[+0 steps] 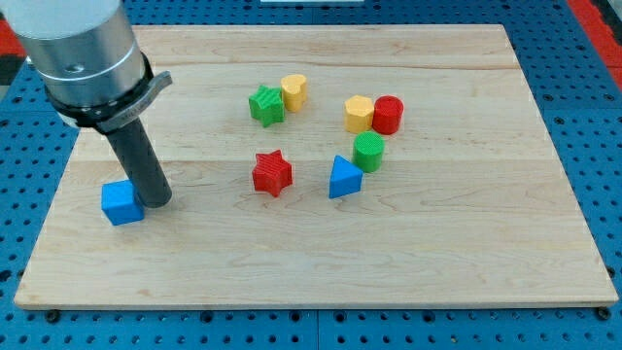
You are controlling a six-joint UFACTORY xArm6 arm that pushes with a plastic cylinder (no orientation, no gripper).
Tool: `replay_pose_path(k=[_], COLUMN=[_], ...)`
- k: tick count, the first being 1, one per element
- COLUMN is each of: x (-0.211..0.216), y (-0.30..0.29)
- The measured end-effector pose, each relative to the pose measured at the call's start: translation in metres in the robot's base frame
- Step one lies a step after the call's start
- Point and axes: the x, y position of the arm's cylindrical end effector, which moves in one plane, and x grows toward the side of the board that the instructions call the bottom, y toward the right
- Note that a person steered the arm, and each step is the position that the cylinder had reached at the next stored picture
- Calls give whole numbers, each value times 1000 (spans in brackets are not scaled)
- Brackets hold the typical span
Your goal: Move the triangle below the red star
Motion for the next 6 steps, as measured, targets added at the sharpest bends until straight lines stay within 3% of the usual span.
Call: replay_pose_path(k=[1,2,3,4,5,6], x=[3,53,29,19,-18,-21], y=[49,97,209,252,248,212])
